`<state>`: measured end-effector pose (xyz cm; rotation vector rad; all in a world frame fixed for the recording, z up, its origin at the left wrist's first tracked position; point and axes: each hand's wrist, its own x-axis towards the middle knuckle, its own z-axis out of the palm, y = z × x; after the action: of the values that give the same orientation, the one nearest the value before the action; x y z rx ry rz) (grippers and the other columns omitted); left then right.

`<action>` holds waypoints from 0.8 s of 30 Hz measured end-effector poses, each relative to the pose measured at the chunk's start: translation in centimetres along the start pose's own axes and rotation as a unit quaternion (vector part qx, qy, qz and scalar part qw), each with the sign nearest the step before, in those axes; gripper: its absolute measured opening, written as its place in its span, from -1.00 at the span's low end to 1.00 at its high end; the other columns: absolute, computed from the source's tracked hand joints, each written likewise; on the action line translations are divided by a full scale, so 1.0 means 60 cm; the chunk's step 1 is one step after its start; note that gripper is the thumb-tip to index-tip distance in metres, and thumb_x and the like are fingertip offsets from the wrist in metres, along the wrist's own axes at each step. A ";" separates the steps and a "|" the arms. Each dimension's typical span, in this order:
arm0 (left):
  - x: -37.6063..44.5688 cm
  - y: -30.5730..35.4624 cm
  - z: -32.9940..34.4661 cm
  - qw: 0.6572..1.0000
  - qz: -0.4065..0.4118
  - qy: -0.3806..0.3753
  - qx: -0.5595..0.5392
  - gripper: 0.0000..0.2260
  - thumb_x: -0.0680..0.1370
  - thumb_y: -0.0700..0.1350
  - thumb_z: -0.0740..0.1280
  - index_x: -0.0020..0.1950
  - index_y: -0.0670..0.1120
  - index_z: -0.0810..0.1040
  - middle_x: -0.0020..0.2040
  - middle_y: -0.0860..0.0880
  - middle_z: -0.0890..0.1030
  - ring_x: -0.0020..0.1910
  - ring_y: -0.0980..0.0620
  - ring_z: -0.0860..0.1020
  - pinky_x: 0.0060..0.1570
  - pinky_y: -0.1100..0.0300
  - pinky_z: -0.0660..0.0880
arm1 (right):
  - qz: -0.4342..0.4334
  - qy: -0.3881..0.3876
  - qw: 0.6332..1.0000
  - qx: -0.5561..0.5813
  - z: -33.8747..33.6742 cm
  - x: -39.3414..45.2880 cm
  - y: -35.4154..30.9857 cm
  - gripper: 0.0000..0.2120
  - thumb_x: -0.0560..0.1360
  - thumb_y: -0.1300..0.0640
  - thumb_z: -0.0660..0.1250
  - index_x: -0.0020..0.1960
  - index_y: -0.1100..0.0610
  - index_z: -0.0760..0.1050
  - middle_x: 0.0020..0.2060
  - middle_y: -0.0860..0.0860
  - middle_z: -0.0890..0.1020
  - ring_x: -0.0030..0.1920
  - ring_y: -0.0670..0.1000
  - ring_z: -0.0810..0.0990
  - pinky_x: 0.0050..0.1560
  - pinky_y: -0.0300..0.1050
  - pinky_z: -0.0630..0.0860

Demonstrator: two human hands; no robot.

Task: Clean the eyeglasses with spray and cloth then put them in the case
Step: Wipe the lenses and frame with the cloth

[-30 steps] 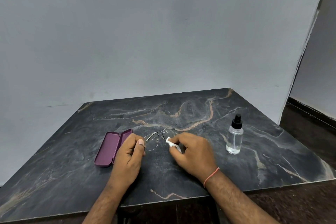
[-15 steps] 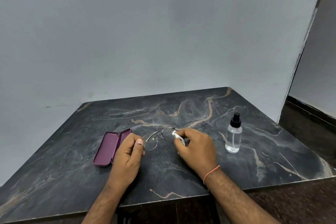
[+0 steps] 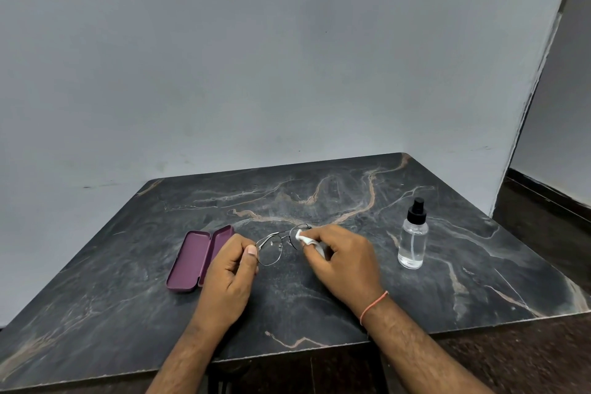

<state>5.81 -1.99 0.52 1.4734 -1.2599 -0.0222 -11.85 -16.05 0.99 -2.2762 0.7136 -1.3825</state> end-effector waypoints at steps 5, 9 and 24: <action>-0.002 0.012 0.001 1.000 0.009 -0.002 0.008 -0.66 0.69 0.09 0.18 -0.17 -0.10 0.49 -0.26 -0.05 0.51 -0.26 -0.05 0.48 -0.20 0.08 0.45 | -0.010 0.007 1.000 -0.004 0.000 0.001 -0.003 -0.89 0.57 0.02 0.55 0.08 -0.11 0.79 -0.13 -0.16 0.77 -0.15 -0.17 0.71 -0.15 -0.18 0.63; -0.005 0.017 0.000 1.000 0.008 -0.007 0.023 -0.65 0.68 0.09 0.17 -0.16 -0.10 0.50 -0.24 -0.04 0.53 -0.23 -0.08 0.51 -0.18 0.02 0.46 | 0.028 0.030 0.999 -0.018 -0.001 0.004 0.003 -0.88 0.57 0.05 0.55 0.08 -0.12 0.78 -0.19 -0.16 0.72 -0.22 -0.15 0.66 -0.21 -0.16 0.59; -0.002 0.015 0.000 1.000 0.004 -0.003 0.022 -0.66 0.68 0.09 0.17 -0.15 -0.08 0.50 -0.24 -0.04 0.53 -0.23 -0.11 0.52 -0.17 -0.03 0.47 | -0.023 -0.026 0.999 0.010 -0.005 -0.005 -0.011 -0.85 0.51 0.10 0.57 0.05 -0.07 0.80 -0.13 -0.20 0.77 -0.16 -0.22 0.69 -0.15 -0.29 0.60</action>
<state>5.19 -1.73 1.09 1.5065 -1.2786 0.0064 -12.08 -15.37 1.28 -2.3175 0.6323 -1.3390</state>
